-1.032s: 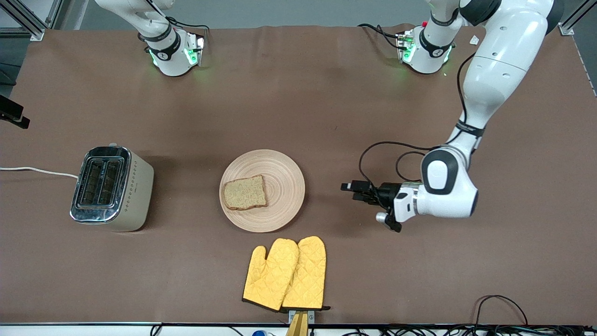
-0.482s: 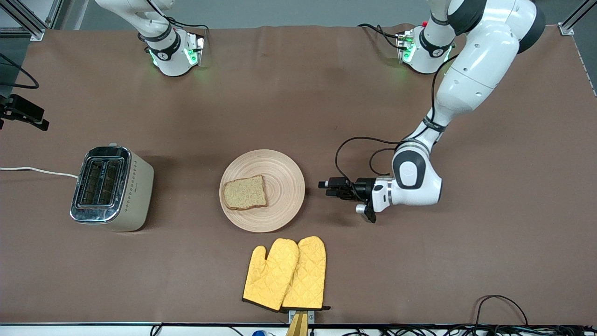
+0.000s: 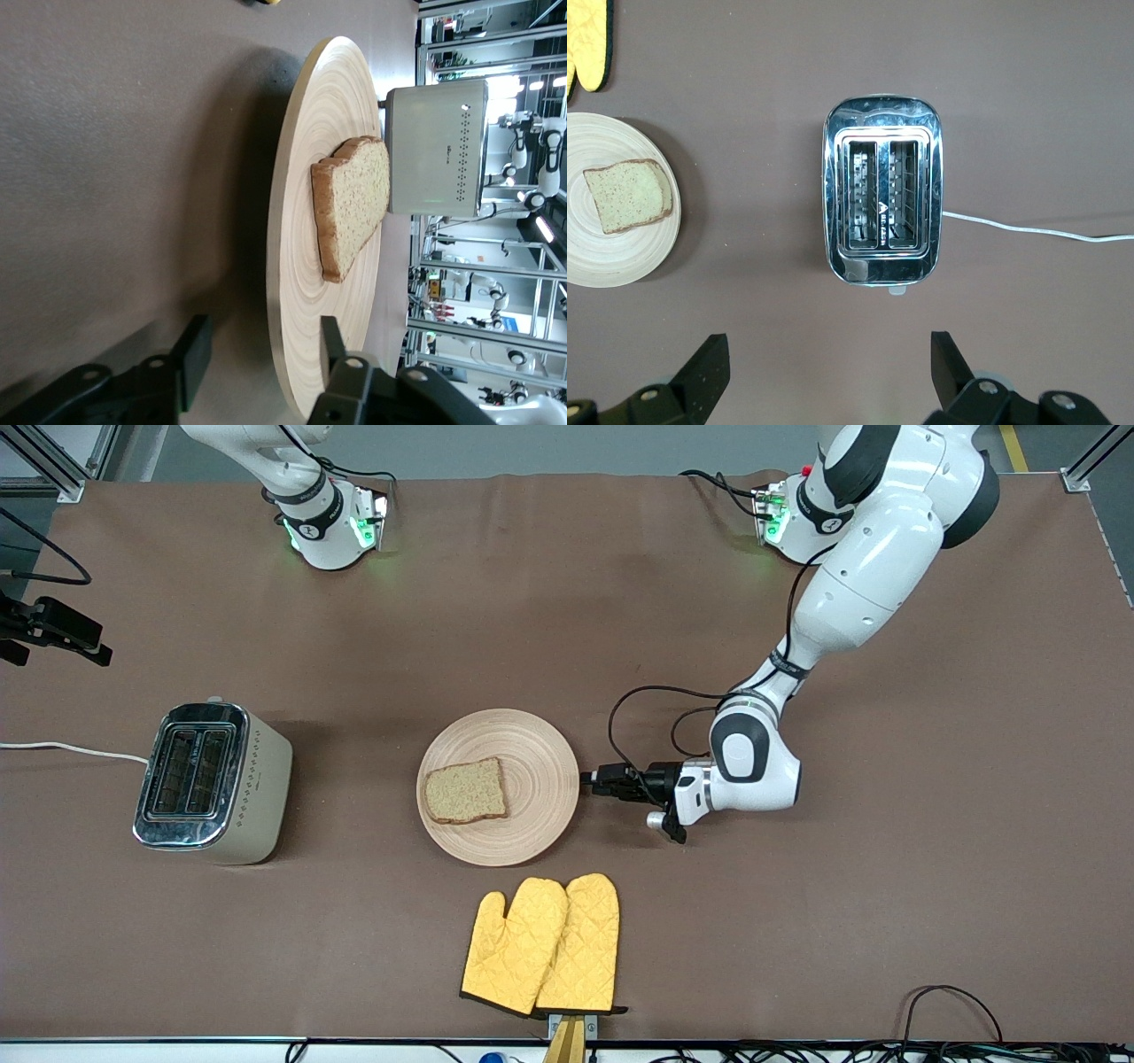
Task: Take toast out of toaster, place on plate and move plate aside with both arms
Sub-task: 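Reach the left gripper to the wooden plate rim and grasp it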
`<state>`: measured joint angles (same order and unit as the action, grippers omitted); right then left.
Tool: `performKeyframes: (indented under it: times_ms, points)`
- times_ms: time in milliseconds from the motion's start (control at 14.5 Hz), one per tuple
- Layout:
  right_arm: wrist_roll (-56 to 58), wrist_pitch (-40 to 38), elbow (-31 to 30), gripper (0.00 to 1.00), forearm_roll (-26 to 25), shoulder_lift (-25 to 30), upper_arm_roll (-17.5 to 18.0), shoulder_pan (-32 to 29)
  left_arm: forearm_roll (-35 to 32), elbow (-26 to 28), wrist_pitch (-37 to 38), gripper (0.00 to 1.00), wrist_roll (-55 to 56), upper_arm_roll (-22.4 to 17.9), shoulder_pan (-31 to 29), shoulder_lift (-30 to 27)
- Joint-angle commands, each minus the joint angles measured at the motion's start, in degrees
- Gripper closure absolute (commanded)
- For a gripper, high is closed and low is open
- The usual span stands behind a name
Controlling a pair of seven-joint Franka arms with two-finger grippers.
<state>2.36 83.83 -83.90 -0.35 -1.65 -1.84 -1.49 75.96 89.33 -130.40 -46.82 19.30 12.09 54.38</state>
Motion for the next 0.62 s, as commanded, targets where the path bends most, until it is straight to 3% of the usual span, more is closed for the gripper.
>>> performKeyframes:
  times_ms: [0,206,551]
  points:
    - [-1.0,-0.9,-2.2,0.0,1.3,1.9,0.3,-1.0,2.0,-3.5,-2.3,0.49,-0.7,0.2,2.0,2.4]
    - [-0.8,-1.5,-1.7,0.0,1.3,1.9,0.4,-1.1,2.0,-5.3,-3.0,0.58,-0.7,0.2,2.8,3.8]
    - [-1.0,-1.7,-1.9,0.0,1.4,1.8,0.4,-1.1,2.0,-5.5,-3.1,0.85,-0.3,0.2,3.2,4.1]
